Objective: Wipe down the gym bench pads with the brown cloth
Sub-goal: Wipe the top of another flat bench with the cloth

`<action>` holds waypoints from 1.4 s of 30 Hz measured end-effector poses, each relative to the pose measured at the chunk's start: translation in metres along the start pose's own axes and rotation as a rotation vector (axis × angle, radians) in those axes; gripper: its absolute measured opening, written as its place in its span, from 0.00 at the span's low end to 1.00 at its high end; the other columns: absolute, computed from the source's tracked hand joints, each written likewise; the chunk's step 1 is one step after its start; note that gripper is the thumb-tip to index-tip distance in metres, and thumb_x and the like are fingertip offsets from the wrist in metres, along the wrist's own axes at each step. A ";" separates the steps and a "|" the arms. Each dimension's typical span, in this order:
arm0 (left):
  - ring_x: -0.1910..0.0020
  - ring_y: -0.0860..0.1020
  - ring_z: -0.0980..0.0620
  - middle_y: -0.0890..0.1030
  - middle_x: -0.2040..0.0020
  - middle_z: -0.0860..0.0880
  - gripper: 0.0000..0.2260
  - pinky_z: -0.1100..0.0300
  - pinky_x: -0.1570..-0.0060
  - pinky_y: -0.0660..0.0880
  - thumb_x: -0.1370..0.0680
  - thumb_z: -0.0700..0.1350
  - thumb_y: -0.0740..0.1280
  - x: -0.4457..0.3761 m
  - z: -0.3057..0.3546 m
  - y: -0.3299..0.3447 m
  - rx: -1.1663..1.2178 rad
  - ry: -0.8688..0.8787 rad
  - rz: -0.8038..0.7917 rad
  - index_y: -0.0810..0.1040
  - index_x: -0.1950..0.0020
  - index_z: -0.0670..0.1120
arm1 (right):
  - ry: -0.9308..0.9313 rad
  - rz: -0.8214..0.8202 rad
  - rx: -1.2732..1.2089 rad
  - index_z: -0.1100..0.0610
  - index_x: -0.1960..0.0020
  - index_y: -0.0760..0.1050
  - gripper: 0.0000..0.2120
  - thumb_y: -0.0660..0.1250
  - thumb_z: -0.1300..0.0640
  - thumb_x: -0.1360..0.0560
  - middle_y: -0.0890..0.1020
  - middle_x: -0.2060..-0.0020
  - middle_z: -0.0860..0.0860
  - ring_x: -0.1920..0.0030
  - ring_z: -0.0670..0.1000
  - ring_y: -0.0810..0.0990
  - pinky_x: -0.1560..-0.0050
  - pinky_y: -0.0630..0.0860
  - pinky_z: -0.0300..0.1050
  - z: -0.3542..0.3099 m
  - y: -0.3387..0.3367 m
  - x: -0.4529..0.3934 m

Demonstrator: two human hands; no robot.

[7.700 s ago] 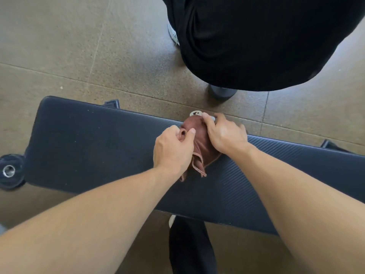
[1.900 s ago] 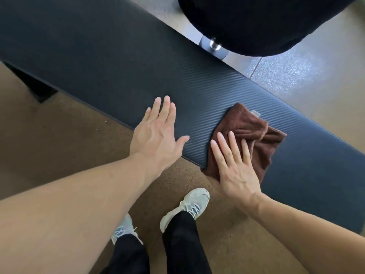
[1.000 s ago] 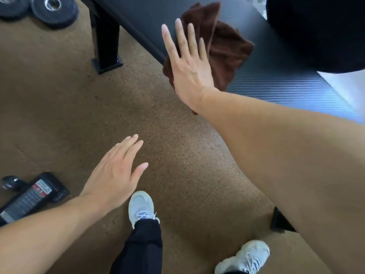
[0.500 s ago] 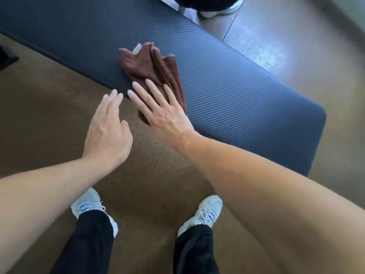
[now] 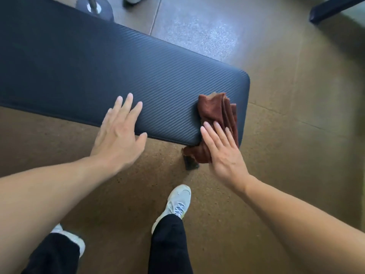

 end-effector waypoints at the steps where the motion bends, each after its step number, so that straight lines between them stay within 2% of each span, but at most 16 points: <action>1: 0.18 0.43 0.49 0.46 0.16 0.49 0.34 0.47 0.20 0.46 0.19 0.50 0.66 -0.007 0.011 0.005 -0.026 0.014 -0.010 0.53 0.17 0.48 | 0.086 0.031 -0.071 0.57 0.15 0.50 0.43 0.67 0.63 0.24 0.54 0.16 0.54 0.16 0.57 0.49 0.17 0.49 0.60 0.010 0.001 0.010; 4: 0.18 0.40 0.47 0.42 0.16 0.48 0.40 0.37 0.22 0.45 0.21 0.58 0.67 -0.031 0.036 0.015 -0.130 -0.026 -0.033 0.48 0.17 0.50 | 0.360 0.128 -0.308 0.58 0.15 0.47 0.41 0.65 0.57 0.22 0.50 0.16 0.50 0.16 0.52 0.46 0.16 0.45 0.54 0.018 0.003 0.020; 7: 0.19 0.36 0.46 0.39 0.17 0.48 0.48 0.30 0.26 0.44 0.26 0.68 0.67 -0.052 0.047 0.023 -0.171 -0.187 -0.062 0.43 0.17 0.50 | 0.584 0.212 -0.544 0.56 0.15 0.44 0.39 0.64 0.56 0.17 0.46 0.16 0.46 0.16 0.47 0.40 0.18 0.42 0.44 0.018 0.004 0.009; 11: 0.19 0.38 0.45 0.40 0.17 0.48 0.53 0.27 0.27 0.45 0.30 0.75 0.65 -0.061 0.046 0.031 -0.219 -0.236 -0.042 0.44 0.17 0.49 | 0.705 0.240 -0.562 0.54 0.15 0.43 0.38 0.62 0.56 0.16 0.43 0.15 0.48 0.16 0.48 0.39 0.26 0.34 0.30 0.031 -0.002 -0.023; 13: 0.18 0.39 0.45 0.42 0.16 0.48 0.53 0.27 0.27 0.47 0.31 0.76 0.64 -0.061 0.044 0.032 -0.231 -0.221 -0.025 0.45 0.17 0.50 | 0.781 0.245 -0.590 0.54 0.15 0.44 0.36 0.61 0.53 0.15 0.45 0.15 0.49 0.16 0.50 0.44 0.23 0.39 0.37 0.047 -0.009 -0.045; 15: 0.18 0.40 0.45 0.43 0.16 0.49 0.54 0.28 0.27 0.48 0.31 0.77 0.64 -0.060 0.042 0.033 -0.243 -0.214 -0.009 0.46 0.17 0.50 | 0.908 0.266 -0.666 0.55 0.15 0.46 0.35 0.60 0.48 0.15 0.52 0.15 0.53 0.17 0.53 0.52 0.20 0.50 0.47 0.070 -0.020 -0.076; 18: 0.18 0.40 0.46 0.43 0.16 0.50 0.54 0.28 0.27 0.46 0.32 0.76 0.65 -0.061 0.041 0.034 -0.226 -0.224 0.002 0.46 0.17 0.51 | 1.123 0.338 -0.784 0.57 0.18 0.58 0.32 0.61 0.45 0.16 0.68 0.22 0.57 0.22 0.57 0.67 0.25 0.61 0.49 0.106 -0.034 -0.134; 20: 0.18 0.39 0.47 0.42 0.16 0.50 0.54 0.29 0.26 0.44 0.32 0.76 0.65 -0.061 0.041 0.034 -0.202 -0.228 -0.002 0.46 0.17 0.51 | 1.216 0.366 -0.787 0.57 0.20 0.62 0.29 0.62 0.46 0.16 0.71 0.23 0.56 0.24 0.57 0.69 0.25 0.62 0.48 0.115 -0.043 -0.163; 22: 0.19 0.37 0.47 0.40 0.17 0.51 0.53 0.30 0.26 0.42 0.31 0.76 0.65 -0.060 0.041 0.033 -0.185 -0.223 -0.009 0.45 0.17 0.52 | 1.240 0.361 -0.709 0.56 0.17 0.58 0.29 0.60 0.48 0.15 0.67 0.21 0.54 0.20 0.56 0.63 0.22 0.57 0.48 0.107 -0.051 -0.181; 25: 0.19 0.35 0.47 0.38 0.17 0.51 0.54 0.30 0.26 0.39 0.31 0.74 0.67 -0.058 0.039 0.031 -0.153 -0.192 -0.049 0.43 0.17 0.52 | 1.059 0.349 -0.562 0.54 0.16 0.54 0.30 0.58 0.48 0.14 0.63 0.18 0.51 0.17 0.53 0.55 0.19 0.50 0.53 0.065 -0.062 -0.191; 29: 0.19 0.34 0.47 0.37 0.17 0.49 0.47 0.35 0.24 0.37 0.25 0.69 0.65 -0.044 0.015 0.016 -0.182 0.018 -0.139 0.43 0.17 0.53 | 0.671 0.245 -0.570 0.43 0.19 0.60 0.27 0.60 0.43 0.17 0.72 0.23 0.47 0.24 0.55 0.69 0.24 0.63 0.51 -0.015 -0.071 -0.209; 32: 0.19 0.36 0.48 0.39 0.17 0.49 0.39 0.41 0.21 0.41 0.20 0.64 0.60 -0.013 -0.031 -0.001 -0.249 0.114 -0.132 0.45 0.16 0.52 | 0.479 0.097 -0.542 0.41 0.19 0.60 0.27 0.60 0.43 0.16 0.72 0.23 0.47 0.24 0.56 0.70 0.25 0.63 0.50 -0.079 -0.082 -0.235; 35: 0.19 0.37 0.49 0.39 0.17 0.50 0.35 0.45 0.20 0.41 0.18 0.60 0.59 0.031 -0.092 -0.026 -0.175 -0.028 -0.065 0.45 0.17 0.52 | 0.344 -0.003 -0.515 0.39 0.19 0.59 0.27 0.60 0.42 0.17 0.68 0.21 0.47 0.22 0.55 0.68 0.23 0.62 0.54 -0.146 -0.082 -0.253; 38: 0.19 0.37 0.50 0.36 0.17 0.51 0.35 0.50 0.21 0.39 0.17 0.58 0.59 0.082 -0.163 -0.053 -0.070 -0.256 -0.060 0.43 0.17 0.53 | 0.149 -0.086 -0.506 0.38 0.24 0.64 0.23 0.59 0.40 0.18 0.70 0.23 0.46 0.24 0.55 0.70 0.28 0.68 0.58 -0.232 -0.073 -0.257; 40: 0.18 0.40 0.51 0.38 0.17 0.51 0.34 0.52 0.20 0.43 0.17 0.58 0.59 0.119 -0.209 -0.070 0.039 -0.446 -0.062 0.45 0.17 0.53 | 0.049 -0.143 -0.504 0.39 0.27 0.67 0.20 0.58 0.40 0.18 0.74 0.27 0.44 0.28 0.54 0.74 0.33 0.70 0.55 -0.296 -0.071 -0.258; 42: 0.18 0.47 0.51 0.44 0.16 0.53 0.33 0.52 0.21 0.51 0.17 0.58 0.60 0.155 -0.248 -0.091 0.215 -0.643 -0.035 0.47 0.17 0.53 | 0.045 -0.248 -0.552 0.41 0.29 0.71 0.16 0.60 0.43 0.16 0.82 0.39 0.43 0.40 0.51 0.80 0.42 0.73 0.48 -0.360 -0.073 -0.256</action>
Point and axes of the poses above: each hand's wrist, its own x-axis away from the middle knuckle, its own y-axis out of the palm, z = x × y, the point moved 2 cm from there along -x, towards the middle knuckle
